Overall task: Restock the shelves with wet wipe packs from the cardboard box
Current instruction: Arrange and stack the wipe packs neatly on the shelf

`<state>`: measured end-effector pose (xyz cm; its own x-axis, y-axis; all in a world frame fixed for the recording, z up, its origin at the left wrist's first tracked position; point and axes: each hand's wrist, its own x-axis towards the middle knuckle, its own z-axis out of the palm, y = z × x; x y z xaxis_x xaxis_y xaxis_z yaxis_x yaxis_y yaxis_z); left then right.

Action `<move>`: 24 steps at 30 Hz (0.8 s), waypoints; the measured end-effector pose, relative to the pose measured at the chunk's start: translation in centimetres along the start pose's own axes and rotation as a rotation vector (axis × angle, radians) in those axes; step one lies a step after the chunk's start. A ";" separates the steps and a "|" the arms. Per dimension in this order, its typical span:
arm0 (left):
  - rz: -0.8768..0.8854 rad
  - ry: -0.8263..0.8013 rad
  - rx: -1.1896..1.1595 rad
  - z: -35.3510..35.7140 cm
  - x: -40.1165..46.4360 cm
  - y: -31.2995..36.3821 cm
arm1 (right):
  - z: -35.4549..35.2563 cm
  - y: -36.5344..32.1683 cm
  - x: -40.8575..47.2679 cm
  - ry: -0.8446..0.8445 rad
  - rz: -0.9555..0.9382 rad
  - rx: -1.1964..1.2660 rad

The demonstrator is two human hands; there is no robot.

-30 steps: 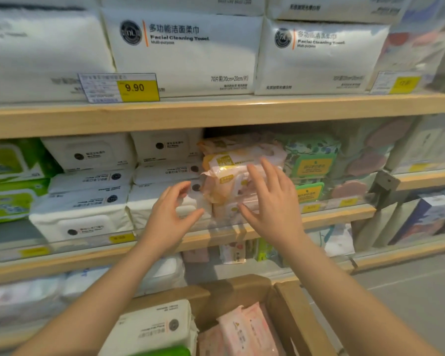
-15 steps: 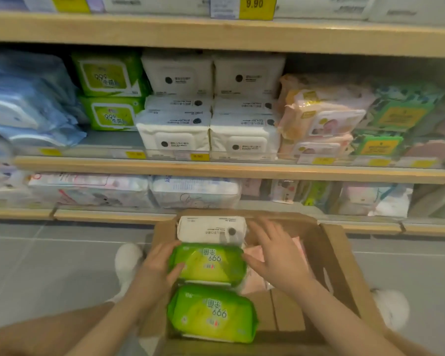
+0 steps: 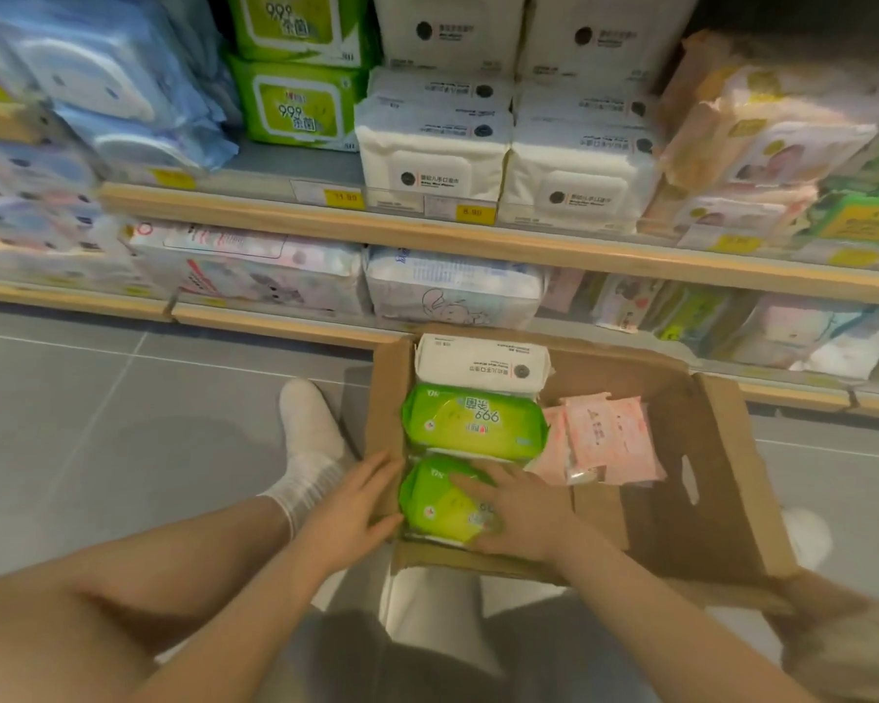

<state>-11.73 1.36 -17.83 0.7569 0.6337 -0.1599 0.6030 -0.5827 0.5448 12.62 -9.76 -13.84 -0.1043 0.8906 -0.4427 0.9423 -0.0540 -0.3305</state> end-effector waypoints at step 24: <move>0.143 0.046 0.016 -0.3 3.2 0.9 | 0.0 1.9 1.6 -0.122 0.110 0.219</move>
<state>-8.84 3.01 -17.57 0.8233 0.5659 -0.0434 0.4939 -0.6767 0.5460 14.23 -8.43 -15.19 -0.0556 0.8138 -0.5785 0.8603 -0.2550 -0.4414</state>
